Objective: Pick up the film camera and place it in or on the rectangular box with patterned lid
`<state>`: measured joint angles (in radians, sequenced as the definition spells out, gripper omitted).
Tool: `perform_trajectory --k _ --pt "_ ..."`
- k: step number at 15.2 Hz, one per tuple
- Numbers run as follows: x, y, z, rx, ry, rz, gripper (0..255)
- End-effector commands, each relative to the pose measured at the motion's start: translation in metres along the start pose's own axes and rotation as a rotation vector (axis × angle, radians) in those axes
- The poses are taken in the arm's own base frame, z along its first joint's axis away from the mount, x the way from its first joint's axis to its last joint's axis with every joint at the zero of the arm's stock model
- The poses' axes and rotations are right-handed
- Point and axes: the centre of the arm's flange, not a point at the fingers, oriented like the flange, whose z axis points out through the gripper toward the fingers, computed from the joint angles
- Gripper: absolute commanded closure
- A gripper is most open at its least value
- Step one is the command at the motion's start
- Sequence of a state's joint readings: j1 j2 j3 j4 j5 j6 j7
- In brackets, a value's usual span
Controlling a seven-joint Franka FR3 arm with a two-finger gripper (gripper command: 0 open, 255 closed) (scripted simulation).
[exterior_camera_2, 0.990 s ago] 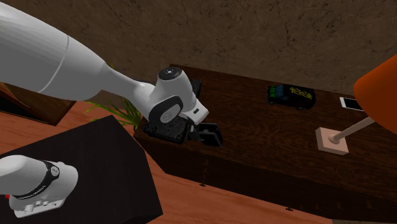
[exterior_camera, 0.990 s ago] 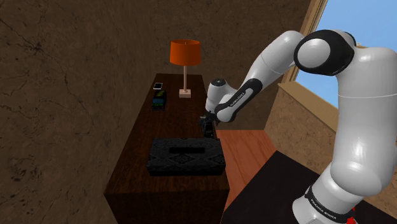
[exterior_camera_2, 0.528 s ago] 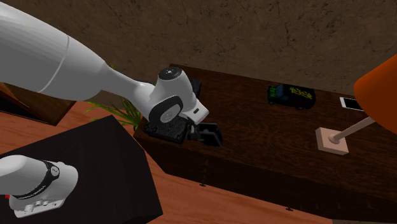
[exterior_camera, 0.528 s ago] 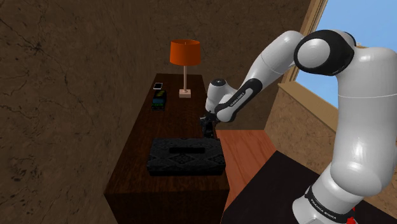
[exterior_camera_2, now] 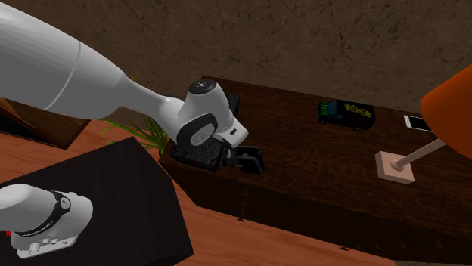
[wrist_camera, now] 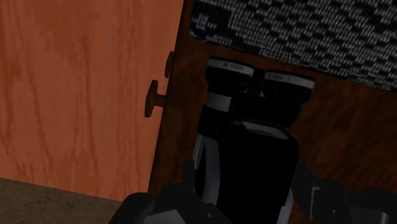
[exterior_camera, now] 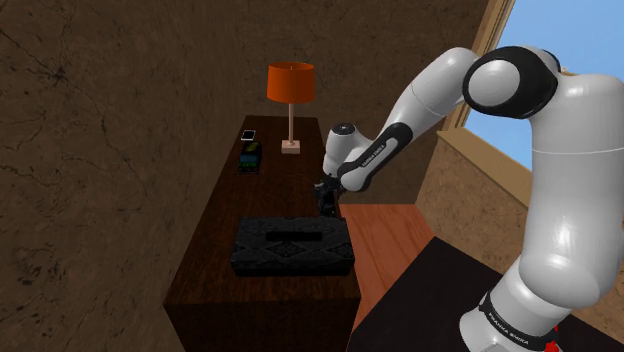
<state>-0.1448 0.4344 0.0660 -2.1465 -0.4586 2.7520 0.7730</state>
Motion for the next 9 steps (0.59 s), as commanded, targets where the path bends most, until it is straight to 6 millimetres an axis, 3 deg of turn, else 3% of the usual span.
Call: perform_trajectory --k 1,9 --pt "0.002 0.0 -0.008 0.0 0.0 0.0 255" --pt "0.012 0.003 -0.049 0.0 0.0 0.0 255"
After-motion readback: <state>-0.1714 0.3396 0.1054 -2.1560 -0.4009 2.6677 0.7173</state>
